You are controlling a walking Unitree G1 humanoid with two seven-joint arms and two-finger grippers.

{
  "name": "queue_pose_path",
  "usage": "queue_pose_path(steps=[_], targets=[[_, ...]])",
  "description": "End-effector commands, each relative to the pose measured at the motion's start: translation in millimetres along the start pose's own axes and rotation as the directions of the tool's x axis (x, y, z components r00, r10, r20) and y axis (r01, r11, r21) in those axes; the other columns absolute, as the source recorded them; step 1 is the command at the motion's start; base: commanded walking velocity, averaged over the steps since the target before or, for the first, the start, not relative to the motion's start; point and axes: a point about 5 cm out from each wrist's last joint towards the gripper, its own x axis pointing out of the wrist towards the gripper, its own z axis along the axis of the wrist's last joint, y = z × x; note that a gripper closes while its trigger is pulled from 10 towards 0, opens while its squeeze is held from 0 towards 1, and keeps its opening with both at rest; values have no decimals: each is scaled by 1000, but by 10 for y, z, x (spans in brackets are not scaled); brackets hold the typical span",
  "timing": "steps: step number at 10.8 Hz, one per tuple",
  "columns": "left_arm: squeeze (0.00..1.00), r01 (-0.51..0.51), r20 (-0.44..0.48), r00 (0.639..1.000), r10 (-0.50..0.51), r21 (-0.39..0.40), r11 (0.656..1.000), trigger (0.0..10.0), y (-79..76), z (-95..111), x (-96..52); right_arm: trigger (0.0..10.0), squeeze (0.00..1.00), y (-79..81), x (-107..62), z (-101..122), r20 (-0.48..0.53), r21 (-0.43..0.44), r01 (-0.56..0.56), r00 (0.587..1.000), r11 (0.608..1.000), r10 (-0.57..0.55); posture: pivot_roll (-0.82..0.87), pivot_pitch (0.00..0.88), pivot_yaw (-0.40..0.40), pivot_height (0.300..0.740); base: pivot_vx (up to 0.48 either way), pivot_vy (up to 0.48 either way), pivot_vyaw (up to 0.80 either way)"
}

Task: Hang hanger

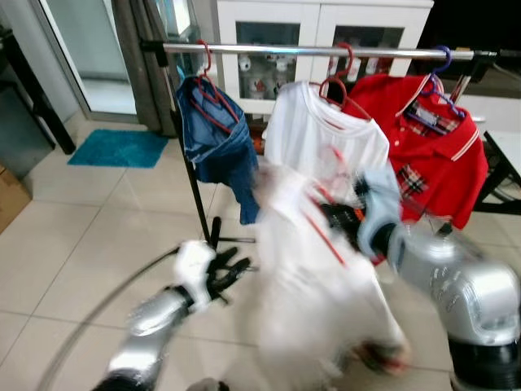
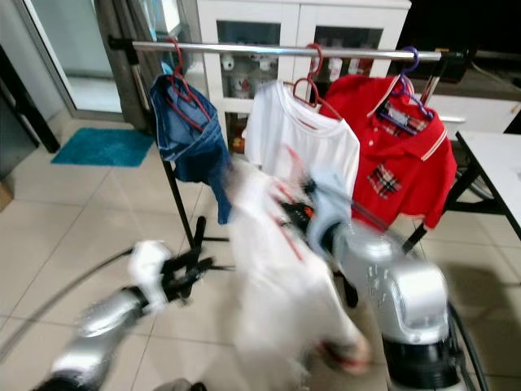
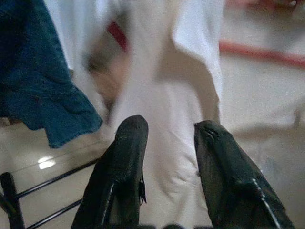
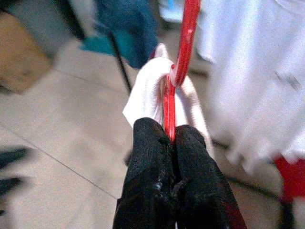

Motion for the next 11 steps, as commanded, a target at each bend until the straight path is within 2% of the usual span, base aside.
queue_pose_path(steps=[1, 2, 3, 4, 5, 6, 7, 8, 9, 10, 11], targets=[[1000, -19, 45, 999, 19, -15, 1000, 10000, 34, 140, -58, 0, 0, -79, -10, 28, 43, -2, 58, 997, 998, -58, -114, 1, 63, 740, 0, 0, 0], [1000, -109, 64, 992, 111, -34, 993, 10000, 124, 279, -200, 0, 0, -157, 2, -103, 57, 35, 115, 992, 993, -117, -101, 0, 79, 740, 0, 0, 0], [776, -188, 90, 977, 193, -58, 980, 10000, 183, 389, -235, 0, 0, -189, 8, -185, 93, 77, 141, 985, 987, -148, -96, 0, 85, 740, 0, 0, 0], [0, -301, 172, 936, 308, -66, 951, 10000, 234, 603, -206, 8471, 0, -244, 19, -432, 134, 163, 222, 960, 961, -244, -88, 0, 96, 740, 0, 0, 0], [0, -355, 153, 920, 362, -72, 932, 10000, 246, 581, -193, 10000, 0, -265, 12, -617, 79, 227, 264, 955, 938, -287, -80, 0, 93, 740, 0, 0, 0], [0, -416, 126, 898, 422, -73, 906, 10000, 237, 515, -181, 10000, 0, -212, -19, -675, 116, 222, 239, 956, 945, -269, -88, 6, 100, 740, 0, 0, 0], [0, -453, 115, 883, 456, -50, 890, 10000, 217, 476, -157, 10000, 0, -156, -24, -693, 159, 165, 206, 960, 965, -232, -90, 4, 98, 740, 300, 0, 0], [0, -452, 113, 886, 449, -2, 892, 10000, 189, 484, -157, 10000, 0, -112, -25, -698, 210, 155, 188, 953, 970, -218, -93, 0, 98, 740, 394, 0, 0], [0, -467, 78, 882, 466, -5, 884, 10000, 224, 406, -141, 10000, 0, -128, 22, -743, 222, 190, 207, 943, 960, -248, -95, 22, 121, 740, 480, 0, 0], [0, -470, 47, 882, 469, 19, 882, 10000, 224, 374, -121, 10000, 0, -123, 25, -738, 233, 172, 209, 941, 963, -246, -92, 16, 113, 740, 439, 0, 0], [0, -477, 68, 878, 474, 28, 879, 10000, 221, 426, -109, 10000, 0, -58, 27, -670, 277, 155, 175, 937, 972, -212, -86, 32, 110, 740, 431, 0, 0]])
